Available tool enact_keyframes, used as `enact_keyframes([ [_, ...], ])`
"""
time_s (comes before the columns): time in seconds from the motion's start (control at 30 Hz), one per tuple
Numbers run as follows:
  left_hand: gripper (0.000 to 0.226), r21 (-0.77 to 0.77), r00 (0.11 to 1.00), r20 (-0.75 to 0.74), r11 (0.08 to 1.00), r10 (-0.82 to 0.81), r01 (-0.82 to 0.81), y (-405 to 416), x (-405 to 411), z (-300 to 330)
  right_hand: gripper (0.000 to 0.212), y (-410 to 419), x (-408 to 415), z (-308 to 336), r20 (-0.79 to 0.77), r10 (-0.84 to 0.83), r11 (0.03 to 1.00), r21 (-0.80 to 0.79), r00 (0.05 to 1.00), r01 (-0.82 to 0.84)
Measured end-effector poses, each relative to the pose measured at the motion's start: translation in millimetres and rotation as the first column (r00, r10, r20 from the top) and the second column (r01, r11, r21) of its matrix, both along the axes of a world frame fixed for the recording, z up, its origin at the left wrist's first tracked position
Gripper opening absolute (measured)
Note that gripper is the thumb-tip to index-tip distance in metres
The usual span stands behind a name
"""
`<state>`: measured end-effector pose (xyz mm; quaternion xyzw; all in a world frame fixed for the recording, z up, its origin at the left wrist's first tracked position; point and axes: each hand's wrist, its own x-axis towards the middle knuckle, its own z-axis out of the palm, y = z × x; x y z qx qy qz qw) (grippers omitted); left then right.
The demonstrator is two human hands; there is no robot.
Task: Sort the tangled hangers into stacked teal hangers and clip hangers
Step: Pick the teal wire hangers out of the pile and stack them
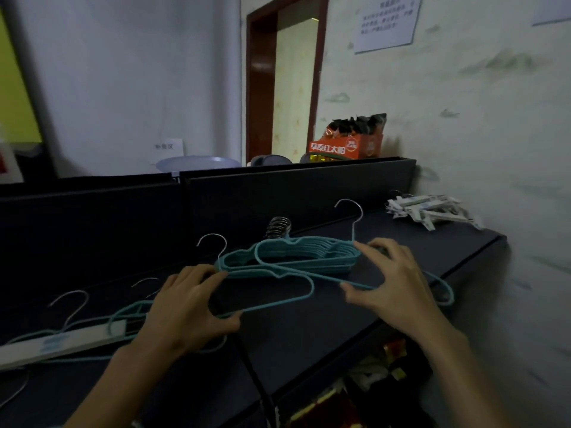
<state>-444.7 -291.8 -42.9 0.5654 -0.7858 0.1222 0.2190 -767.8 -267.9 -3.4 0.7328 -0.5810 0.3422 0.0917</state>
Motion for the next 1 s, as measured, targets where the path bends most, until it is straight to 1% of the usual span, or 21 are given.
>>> enact_keyframes([
  [0.2, 0.076, -0.006, 1.0, -0.004, 0.999, 0.031, -0.031, -8, 7, 4, 0.079, -76, 10, 1, 0.006, 0.134, 0.987, 0.085, 0.991, -0.134],
  [0.43, 0.075, 0.021, 0.997, -0.057, 0.998, 0.059, -0.058, -2, 5, 0, 0.078, -138, 6, -8, -0.031, 0.214, 0.955, 0.214, 0.976, -0.203],
  [0.6, 0.073, 0.037, 0.988, -0.063, 0.989, 0.142, -0.14, 12, -7, -5, 0.077, -158, 8, -19, -0.029, 0.303, 0.913, 0.294, 0.952, -0.282],
  [0.73, 0.074, 0.044, 0.974, -0.075, 0.976, 0.215, -0.212, 24, -16, -7, 0.074, -166, 12, -25, -0.022, 0.37, 0.885, 0.312, 0.929, -0.346],
  [0.83, 0.075, 0.047, 0.964, -0.091, 0.968, 0.249, -0.246, 32, -25, -6, 0.075, -170, 12, -27, -0.033, 0.387, 0.873, 0.334, 0.922, -0.355],
  [1.0, 0.074, 0.063, 0.955, -0.093, 0.959, 0.281, -0.276, 42, -35, -7, 0.08, -172, 12, -26, -0.013, 0.382, 0.877, 0.322, 0.924, -0.358],
])
